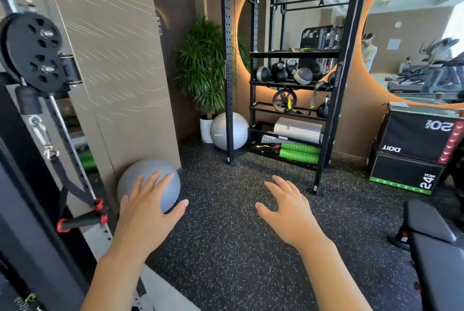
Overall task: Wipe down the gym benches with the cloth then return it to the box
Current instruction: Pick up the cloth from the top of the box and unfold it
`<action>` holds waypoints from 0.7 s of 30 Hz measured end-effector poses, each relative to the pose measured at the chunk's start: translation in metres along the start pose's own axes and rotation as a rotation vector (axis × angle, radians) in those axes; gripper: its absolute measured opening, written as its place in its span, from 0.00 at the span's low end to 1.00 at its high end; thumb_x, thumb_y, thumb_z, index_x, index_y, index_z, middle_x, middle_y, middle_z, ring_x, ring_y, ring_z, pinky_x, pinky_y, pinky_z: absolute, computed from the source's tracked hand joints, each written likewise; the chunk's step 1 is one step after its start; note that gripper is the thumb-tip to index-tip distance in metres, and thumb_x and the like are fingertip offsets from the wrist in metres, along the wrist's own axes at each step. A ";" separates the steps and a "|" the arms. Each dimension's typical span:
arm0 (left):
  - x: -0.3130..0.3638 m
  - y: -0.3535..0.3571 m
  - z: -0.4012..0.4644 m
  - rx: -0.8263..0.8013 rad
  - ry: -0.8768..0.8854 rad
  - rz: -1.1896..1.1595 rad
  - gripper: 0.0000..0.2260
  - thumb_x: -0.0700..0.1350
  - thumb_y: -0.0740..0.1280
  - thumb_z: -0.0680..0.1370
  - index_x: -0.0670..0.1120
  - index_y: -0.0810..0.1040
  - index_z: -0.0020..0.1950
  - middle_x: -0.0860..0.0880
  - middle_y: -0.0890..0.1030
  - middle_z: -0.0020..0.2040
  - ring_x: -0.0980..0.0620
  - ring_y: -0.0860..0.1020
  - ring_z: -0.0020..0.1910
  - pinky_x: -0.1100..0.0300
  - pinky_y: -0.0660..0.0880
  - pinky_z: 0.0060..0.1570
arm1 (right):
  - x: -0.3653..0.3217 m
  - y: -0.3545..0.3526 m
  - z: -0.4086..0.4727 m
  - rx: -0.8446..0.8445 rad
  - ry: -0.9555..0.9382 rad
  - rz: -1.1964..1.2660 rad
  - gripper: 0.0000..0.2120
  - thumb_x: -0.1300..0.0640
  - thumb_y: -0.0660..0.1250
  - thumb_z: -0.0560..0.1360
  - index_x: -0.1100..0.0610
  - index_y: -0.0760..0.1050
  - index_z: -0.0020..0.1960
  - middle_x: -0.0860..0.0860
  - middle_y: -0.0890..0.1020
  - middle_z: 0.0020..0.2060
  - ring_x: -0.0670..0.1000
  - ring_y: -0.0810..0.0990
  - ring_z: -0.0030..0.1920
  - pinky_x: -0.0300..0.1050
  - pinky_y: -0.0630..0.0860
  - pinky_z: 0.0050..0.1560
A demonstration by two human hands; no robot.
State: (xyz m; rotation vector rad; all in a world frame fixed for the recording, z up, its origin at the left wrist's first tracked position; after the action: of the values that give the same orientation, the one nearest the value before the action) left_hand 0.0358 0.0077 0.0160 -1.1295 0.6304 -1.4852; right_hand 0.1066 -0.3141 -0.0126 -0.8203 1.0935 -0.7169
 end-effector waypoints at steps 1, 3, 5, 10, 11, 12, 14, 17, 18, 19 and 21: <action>0.010 0.008 0.006 -0.014 0.007 -0.017 0.34 0.70 0.62 0.77 0.59 0.66 0.80 0.55 0.63 0.83 0.44 0.57 0.83 0.35 0.64 0.76 | 0.011 -0.002 0.006 -0.012 -0.002 0.008 0.34 0.32 0.58 0.80 0.43 0.58 0.83 0.42 0.53 0.84 0.51 0.49 0.83 0.62 0.52 0.81; 0.034 0.025 0.020 -0.011 0.016 -0.031 0.35 0.73 0.59 0.75 0.58 0.67 0.79 0.54 0.65 0.81 0.44 0.59 0.82 0.35 0.66 0.74 | 0.037 -0.009 0.020 -0.016 0.010 -0.012 0.34 0.31 0.58 0.80 0.43 0.59 0.83 0.42 0.54 0.84 0.51 0.49 0.83 0.62 0.52 0.80; 0.058 0.049 0.033 -0.023 0.034 -0.043 0.36 0.74 0.58 0.75 0.57 0.68 0.79 0.54 0.67 0.81 0.45 0.60 0.82 0.36 0.66 0.74 | 0.065 -0.016 0.035 -0.020 0.024 -0.014 0.34 0.32 0.58 0.80 0.44 0.59 0.82 0.43 0.54 0.83 0.52 0.50 0.83 0.61 0.53 0.80; 0.124 0.106 0.063 -0.038 0.079 -0.037 0.32 0.68 0.64 0.78 0.56 0.68 0.80 0.51 0.67 0.81 0.42 0.61 0.81 0.36 0.65 0.75 | 0.136 -0.029 0.065 -0.033 0.046 0.004 0.33 0.34 0.60 0.81 0.46 0.61 0.82 0.44 0.57 0.83 0.52 0.53 0.83 0.62 0.54 0.79; 0.138 0.116 0.068 -0.046 0.094 -0.042 0.32 0.68 0.63 0.79 0.55 0.67 0.80 0.51 0.67 0.81 0.42 0.62 0.80 0.36 0.65 0.75 | 0.149 -0.031 0.070 -0.034 0.049 0.010 0.33 0.35 0.60 0.81 0.46 0.62 0.82 0.44 0.58 0.83 0.52 0.53 0.82 0.62 0.55 0.79; 0.152 0.126 0.073 -0.048 0.108 -0.052 0.33 0.68 0.62 0.79 0.55 0.66 0.80 0.51 0.67 0.80 0.43 0.63 0.79 0.36 0.66 0.75 | 0.163 -0.033 0.075 -0.036 0.052 0.017 0.33 0.35 0.60 0.81 0.47 0.62 0.82 0.44 0.58 0.83 0.52 0.54 0.82 0.63 0.55 0.79; 0.178 0.142 0.083 -0.060 0.114 -0.070 0.34 0.68 0.60 0.78 0.54 0.65 0.80 0.51 0.67 0.80 0.43 0.63 0.79 0.36 0.65 0.75 | 0.190 -0.038 0.083 -0.042 0.061 0.034 0.32 0.36 0.61 0.81 0.48 0.63 0.82 0.45 0.59 0.82 0.52 0.55 0.82 0.64 0.56 0.79; 0.209 0.167 0.096 -0.076 0.114 -0.065 0.33 0.67 0.61 0.78 0.55 0.65 0.81 0.51 0.67 0.81 0.41 0.62 0.80 0.36 0.64 0.76 | 0.226 -0.043 0.095 -0.046 0.092 0.068 0.31 0.37 0.62 0.81 0.47 0.64 0.81 0.44 0.60 0.82 0.51 0.55 0.82 0.64 0.56 0.78; 0.219 0.176 0.100 -0.098 0.115 -0.063 0.33 0.67 0.61 0.78 0.55 0.65 0.81 0.51 0.67 0.81 0.41 0.62 0.80 0.36 0.64 0.76 | 0.238 -0.044 0.098 -0.051 0.111 0.086 0.30 0.37 0.62 0.81 0.46 0.65 0.81 0.44 0.60 0.82 0.50 0.55 0.81 0.64 0.56 0.78; 0.227 0.186 0.105 -0.116 0.123 -0.070 0.33 0.66 0.61 0.78 0.55 0.65 0.81 0.51 0.67 0.81 0.41 0.62 0.80 0.35 0.64 0.76 | 0.249 -0.045 0.100 -0.049 0.126 0.101 0.30 0.38 0.63 0.81 0.46 0.65 0.80 0.44 0.61 0.82 0.50 0.56 0.81 0.64 0.56 0.78; 0.241 0.205 0.114 -0.152 0.135 -0.100 0.33 0.67 0.61 0.78 0.55 0.65 0.81 0.51 0.67 0.81 0.42 0.63 0.80 0.36 0.65 0.76 | 0.270 -0.047 0.104 -0.043 0.152 0.121 0.30 0.38 0.63 0.81 0.47 0.66 0.80 0.44 0.61 0.82 0.50 0.56 0.81 0.64 0.56 0.78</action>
State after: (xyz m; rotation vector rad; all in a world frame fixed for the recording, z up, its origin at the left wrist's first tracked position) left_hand 0.2445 -0.2496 -0.0414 -1.1980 0.8014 -1.6308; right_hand 0.2827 -0.5407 -0.0748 -0.7386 1.2879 -0.6640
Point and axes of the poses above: each hand's wrist, its own z-axis towards the middle knuckle, its own y-axis out of the palm, x = y × z, the point moved 4 cm from there along z, towards the middle knuckle
